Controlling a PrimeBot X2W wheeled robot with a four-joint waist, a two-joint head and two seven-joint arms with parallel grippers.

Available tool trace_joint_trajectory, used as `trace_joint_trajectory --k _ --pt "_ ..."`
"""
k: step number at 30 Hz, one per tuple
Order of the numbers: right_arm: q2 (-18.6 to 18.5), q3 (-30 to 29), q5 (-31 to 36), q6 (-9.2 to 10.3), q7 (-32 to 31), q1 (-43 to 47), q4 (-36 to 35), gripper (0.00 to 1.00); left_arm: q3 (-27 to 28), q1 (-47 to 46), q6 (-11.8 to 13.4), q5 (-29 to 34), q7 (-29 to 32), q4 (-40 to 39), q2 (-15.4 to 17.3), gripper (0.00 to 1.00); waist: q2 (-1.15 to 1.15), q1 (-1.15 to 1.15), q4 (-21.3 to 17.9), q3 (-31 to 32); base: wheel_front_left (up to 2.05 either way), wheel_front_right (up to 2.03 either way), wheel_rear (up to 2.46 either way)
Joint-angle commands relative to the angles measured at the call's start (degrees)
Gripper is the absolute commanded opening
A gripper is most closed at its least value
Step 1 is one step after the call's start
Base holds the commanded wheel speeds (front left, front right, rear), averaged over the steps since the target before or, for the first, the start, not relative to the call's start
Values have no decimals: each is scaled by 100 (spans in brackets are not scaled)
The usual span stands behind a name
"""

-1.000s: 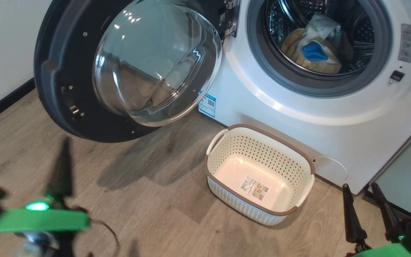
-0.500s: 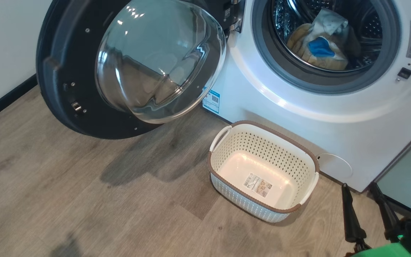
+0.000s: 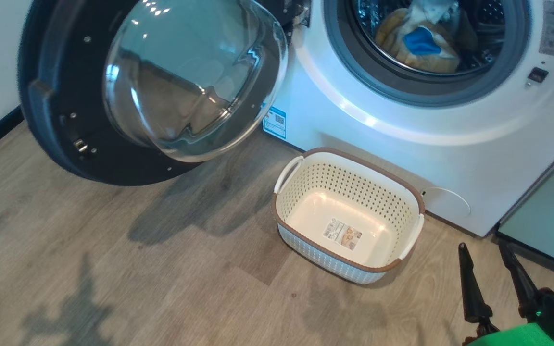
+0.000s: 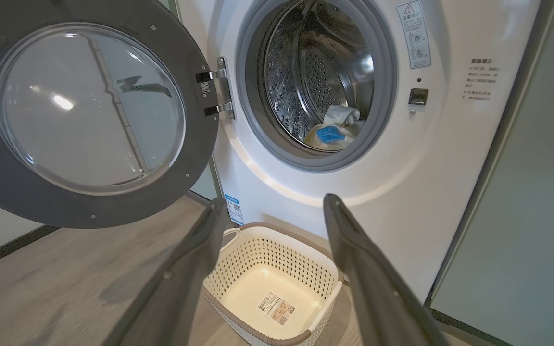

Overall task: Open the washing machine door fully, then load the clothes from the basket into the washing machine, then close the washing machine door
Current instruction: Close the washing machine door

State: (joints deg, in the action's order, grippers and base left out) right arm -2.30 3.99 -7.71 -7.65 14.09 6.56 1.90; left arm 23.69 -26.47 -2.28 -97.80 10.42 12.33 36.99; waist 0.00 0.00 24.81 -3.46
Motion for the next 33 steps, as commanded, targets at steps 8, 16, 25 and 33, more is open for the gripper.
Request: trace_joint_trajectory --k 8,16,25,33 --pt "-122 170 139 16 -136 -395 -365 100 -81 -739 424 -257 532 1455 532 0 0 0 -278 -237 0 0 0" --pt "-262 182 115 16 -252 -449 -539 100 -301 -944 383 -205 795 2190 577 0 0 0 -491 -521 0 0 0" --pt "-360 164 144 16 -356 -493 -712 100 -497 -1147 109 -120 925 2414 476 0 0 0 -593 -746 0 0 0" --pt "-396 178 157 16 -391 -529 -792 100 -654 -1290 -5 -16 993 2573 417 0 0 0 -677 -865 0 0 0"
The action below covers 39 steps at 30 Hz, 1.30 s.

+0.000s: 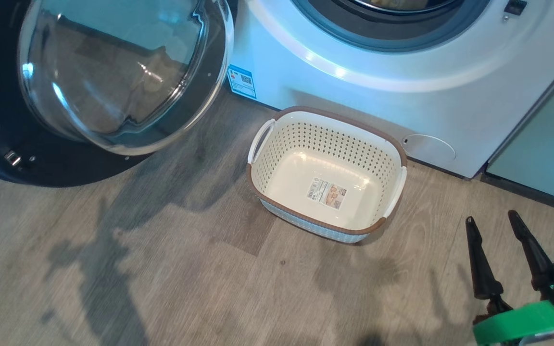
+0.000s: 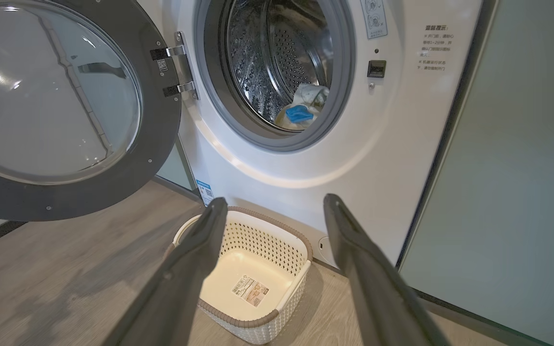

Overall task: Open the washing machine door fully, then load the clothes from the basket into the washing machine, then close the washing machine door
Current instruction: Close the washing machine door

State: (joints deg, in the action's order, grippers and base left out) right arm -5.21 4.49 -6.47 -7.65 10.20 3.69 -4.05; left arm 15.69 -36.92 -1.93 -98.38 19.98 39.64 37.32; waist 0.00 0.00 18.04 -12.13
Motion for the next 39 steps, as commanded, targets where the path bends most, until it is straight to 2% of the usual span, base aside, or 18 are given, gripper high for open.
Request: trace_joint_trajectory --k 1,20,39 --pt "-105 128 37 16 -4 -247 -204 100 129 -262 -48 48 52 -139 375 0 0 0 -10 -9 0 0 0" --pt "-76 87 49 16 40 -329 -194 100 -132 -430 -38 209 325 5 356 0 0 0 -68 -140 0 0 0" --pt "-12 50 73 16 196 -446 -130 100 -319 -202 -361 16 1178 -500 197 0 0 0 88 -254 0 0 0"
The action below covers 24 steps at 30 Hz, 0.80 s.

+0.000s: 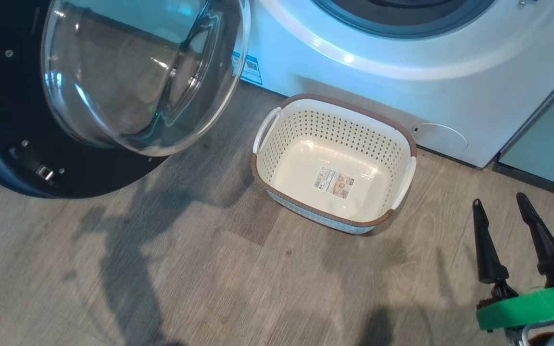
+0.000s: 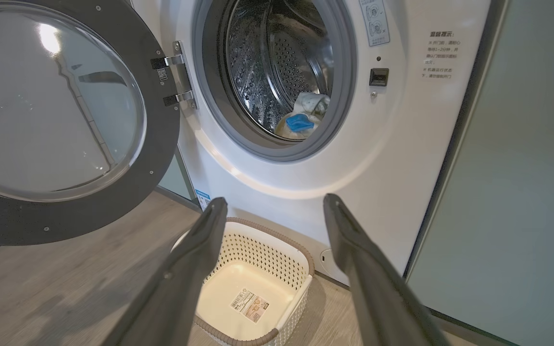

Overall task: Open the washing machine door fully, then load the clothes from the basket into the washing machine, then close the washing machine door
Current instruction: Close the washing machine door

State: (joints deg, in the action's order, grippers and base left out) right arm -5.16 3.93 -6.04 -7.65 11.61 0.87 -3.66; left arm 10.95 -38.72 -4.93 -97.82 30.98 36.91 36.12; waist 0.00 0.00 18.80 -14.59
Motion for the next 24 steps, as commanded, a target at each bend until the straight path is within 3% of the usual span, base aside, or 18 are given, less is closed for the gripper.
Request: trace_joint_trajectory --k 1,15,24 --pt "-14 101 34 16 58 -169 -165 100 149 11 -74 -44 115 -272 312 0 0 0 21 -12 0 0 0" --pt "65 75 28 16 137 -197 -95 100 181 548 -214 -342 700 -1329 78 0 0 0 -50 70 0 0 0" --pt "144 -12 -7 16 213 -133 -9 100 78 1045 -225 -372 994 -2358 -37 0 0 0 -349 245 0 0 0"
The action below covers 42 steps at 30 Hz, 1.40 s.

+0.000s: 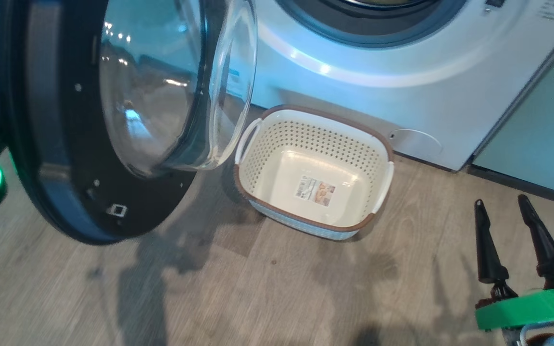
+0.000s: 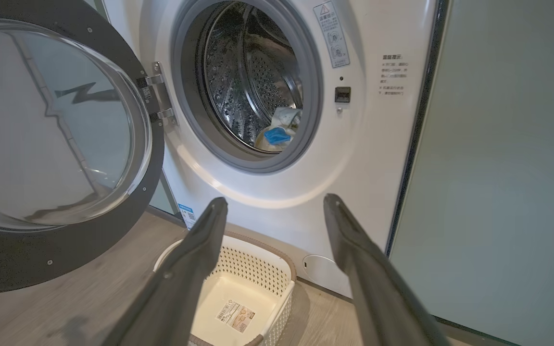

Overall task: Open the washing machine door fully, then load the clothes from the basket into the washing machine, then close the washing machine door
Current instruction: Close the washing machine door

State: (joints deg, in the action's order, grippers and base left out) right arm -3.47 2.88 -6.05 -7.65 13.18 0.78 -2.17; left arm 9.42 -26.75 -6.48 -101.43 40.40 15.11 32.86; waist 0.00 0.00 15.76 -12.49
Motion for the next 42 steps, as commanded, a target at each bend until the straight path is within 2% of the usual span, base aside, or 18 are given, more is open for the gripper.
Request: trace_joint_trajectory --k 1,15,31,42 --pt "-17 78 -9 16 67 -116 -154 100 219 -106 -68 -2 61 -293 278 0 0 0 -85 55 0 0 0" --pt "50 87 -33 16 163 -79 -132 100 55 305 116 39 -6 -1165 -69 0 0 0 -804 311 0 0 0" --pt "58 278 -307 16 181 -236 -121 100 -17 0 87 52 -327 -925 -533 0 0 0 -1717 231 0 0 0" --pt "58 383 -444 16 181 -458 -126 100 -174 -599 -28 478 -861 -505 -895 0 0 0 -2133 37 0 0 0"
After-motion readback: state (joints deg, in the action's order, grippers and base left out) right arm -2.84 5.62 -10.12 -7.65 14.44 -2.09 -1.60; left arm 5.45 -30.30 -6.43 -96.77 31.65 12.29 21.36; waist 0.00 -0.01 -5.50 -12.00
